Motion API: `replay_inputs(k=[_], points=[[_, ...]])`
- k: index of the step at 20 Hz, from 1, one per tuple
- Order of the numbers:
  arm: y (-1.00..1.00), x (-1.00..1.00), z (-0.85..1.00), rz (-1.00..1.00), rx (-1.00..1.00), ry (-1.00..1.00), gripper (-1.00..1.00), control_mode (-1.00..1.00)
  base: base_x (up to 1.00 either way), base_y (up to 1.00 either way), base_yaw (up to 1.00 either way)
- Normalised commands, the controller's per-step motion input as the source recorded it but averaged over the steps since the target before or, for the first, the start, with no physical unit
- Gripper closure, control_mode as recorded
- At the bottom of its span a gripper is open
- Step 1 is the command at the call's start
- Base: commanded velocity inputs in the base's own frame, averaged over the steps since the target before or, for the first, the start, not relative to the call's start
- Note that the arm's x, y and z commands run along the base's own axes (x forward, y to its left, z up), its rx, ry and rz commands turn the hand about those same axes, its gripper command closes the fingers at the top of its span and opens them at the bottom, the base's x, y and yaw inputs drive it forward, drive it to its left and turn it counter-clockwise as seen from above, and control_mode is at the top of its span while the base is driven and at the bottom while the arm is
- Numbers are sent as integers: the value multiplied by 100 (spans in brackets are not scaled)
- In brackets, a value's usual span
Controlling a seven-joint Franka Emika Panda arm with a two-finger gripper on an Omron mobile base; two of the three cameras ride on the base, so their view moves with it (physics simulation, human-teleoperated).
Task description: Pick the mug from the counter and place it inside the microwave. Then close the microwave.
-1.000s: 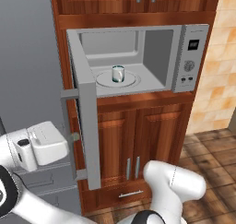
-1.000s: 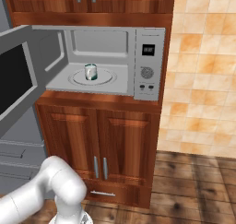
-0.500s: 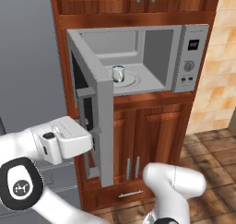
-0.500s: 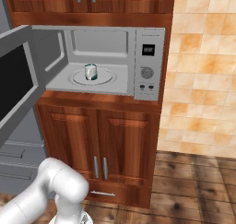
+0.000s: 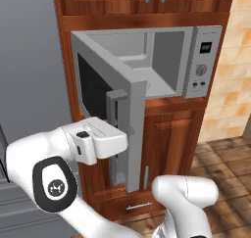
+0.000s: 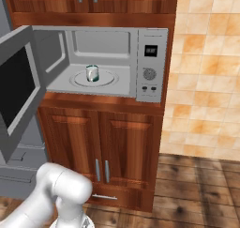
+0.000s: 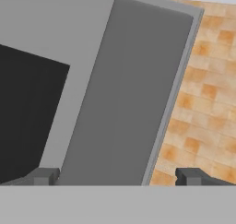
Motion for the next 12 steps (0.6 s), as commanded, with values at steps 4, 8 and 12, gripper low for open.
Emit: replay_inputs(k=[4, 8, 12], points=[[-63, 2, 0, 0, 0, 0, -100, -100, 0, 0, 0], [-62, 9, 0, 2, 0, 0, -100, -100, 0, 0, 0], [-60, 14, 0, 5, 0, 1, -100, -100, 0, 0, 0]])
